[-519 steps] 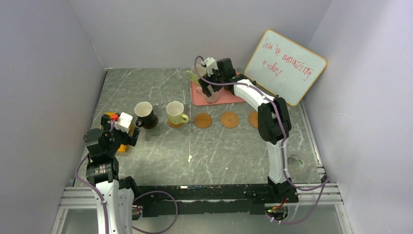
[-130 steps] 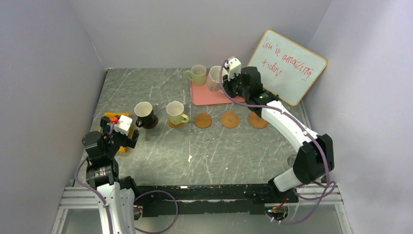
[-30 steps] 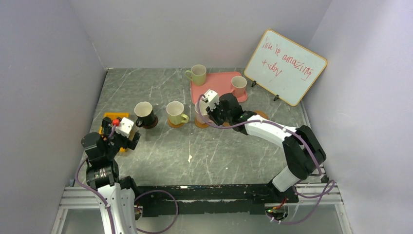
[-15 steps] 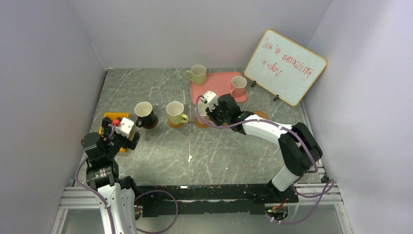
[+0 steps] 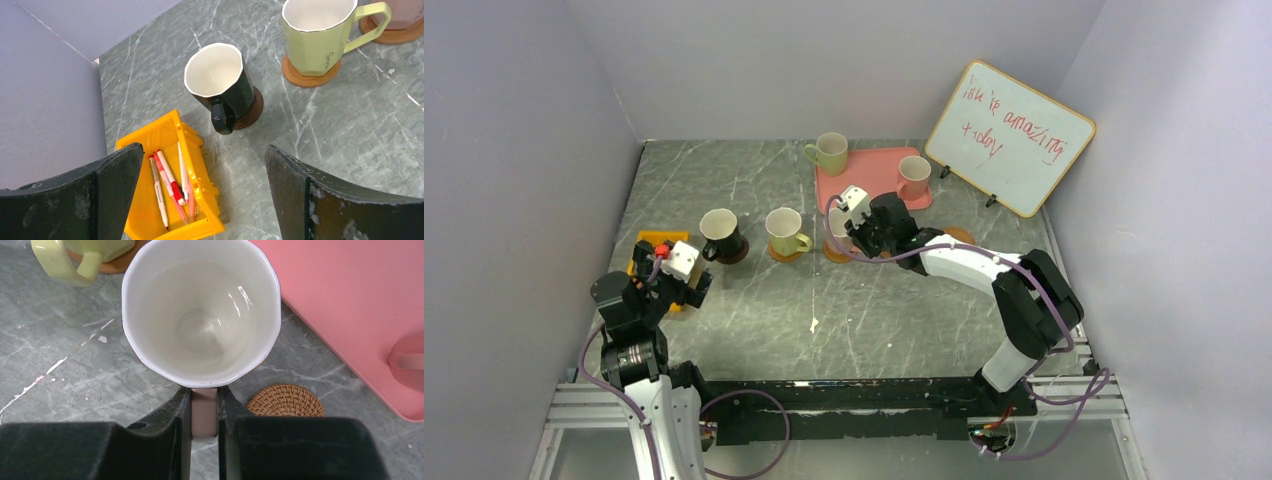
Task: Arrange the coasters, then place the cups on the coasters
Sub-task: Place the cup on the coaster.
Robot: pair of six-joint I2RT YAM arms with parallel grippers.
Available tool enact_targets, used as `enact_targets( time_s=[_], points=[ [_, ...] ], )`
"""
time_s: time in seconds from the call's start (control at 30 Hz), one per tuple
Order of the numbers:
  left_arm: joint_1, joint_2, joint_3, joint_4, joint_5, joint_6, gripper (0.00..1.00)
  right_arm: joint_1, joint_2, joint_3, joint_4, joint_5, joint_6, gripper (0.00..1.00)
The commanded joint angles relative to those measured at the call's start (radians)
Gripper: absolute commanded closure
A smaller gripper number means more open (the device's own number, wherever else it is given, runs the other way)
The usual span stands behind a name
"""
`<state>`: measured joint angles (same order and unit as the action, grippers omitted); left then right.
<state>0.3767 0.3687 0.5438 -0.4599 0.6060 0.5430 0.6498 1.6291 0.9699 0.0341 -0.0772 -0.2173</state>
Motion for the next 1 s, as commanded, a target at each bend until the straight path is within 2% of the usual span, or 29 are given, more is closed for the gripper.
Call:
enact_targets(
  time_s=[0.0,0.67,0.97],
  points=[
    [0.007,-0.011,-0.004,0.003,0.029,0.023,0.04,0.003,-0.011,0.062,0.103,-0.009,-0.007,1.0],
    [0.008,-0.014,-0.004,0.003,0.03,0.023,0.04,0.002,-0.018,0.067,0.087,-0.022,-0.02,0.98],
    [0.008,-0.014,-0.005,0.001,0.032,0.024,0.04,0.002,-0.017,0.07,0.078,-0.027,-0.027,0.83]
  ],
)
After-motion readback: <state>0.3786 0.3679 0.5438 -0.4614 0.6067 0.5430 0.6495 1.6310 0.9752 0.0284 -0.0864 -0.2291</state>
